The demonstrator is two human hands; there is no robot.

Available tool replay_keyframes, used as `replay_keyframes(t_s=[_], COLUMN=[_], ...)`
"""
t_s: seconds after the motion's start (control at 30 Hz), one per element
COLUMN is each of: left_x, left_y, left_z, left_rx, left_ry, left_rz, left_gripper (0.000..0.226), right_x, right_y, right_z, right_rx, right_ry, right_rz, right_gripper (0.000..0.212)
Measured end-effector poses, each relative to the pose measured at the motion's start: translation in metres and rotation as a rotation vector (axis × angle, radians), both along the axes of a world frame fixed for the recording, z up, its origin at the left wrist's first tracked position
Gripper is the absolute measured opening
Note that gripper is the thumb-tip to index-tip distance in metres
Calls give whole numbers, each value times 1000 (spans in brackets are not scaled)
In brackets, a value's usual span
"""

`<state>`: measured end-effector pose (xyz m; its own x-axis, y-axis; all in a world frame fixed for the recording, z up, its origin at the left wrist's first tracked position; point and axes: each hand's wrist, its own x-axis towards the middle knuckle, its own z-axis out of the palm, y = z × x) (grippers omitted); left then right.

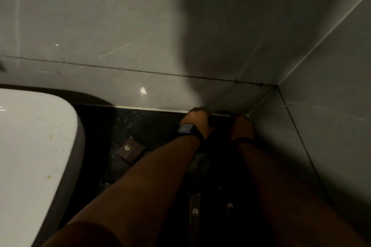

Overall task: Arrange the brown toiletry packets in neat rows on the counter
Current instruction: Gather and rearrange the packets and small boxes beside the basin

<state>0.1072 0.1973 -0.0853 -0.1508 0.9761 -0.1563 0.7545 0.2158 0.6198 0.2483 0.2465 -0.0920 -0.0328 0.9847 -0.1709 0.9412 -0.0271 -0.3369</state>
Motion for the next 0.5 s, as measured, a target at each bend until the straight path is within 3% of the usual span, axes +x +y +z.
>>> replay_keyframes(t_s=[0.27,0.5], left_x=[4,8], left_y=[-39,-76], left_z=[12,34], left_rx=[-72,-61], left_ry=[11,56], left_rz=[15,26], left_gripper=[29,28], right_x=[5,11], right_y=[-40,-56], right_z=[9,34], right_rx=[69,-95], right_ry=[128,769], right_rz=[37,-348], right_gripper=[30,28])
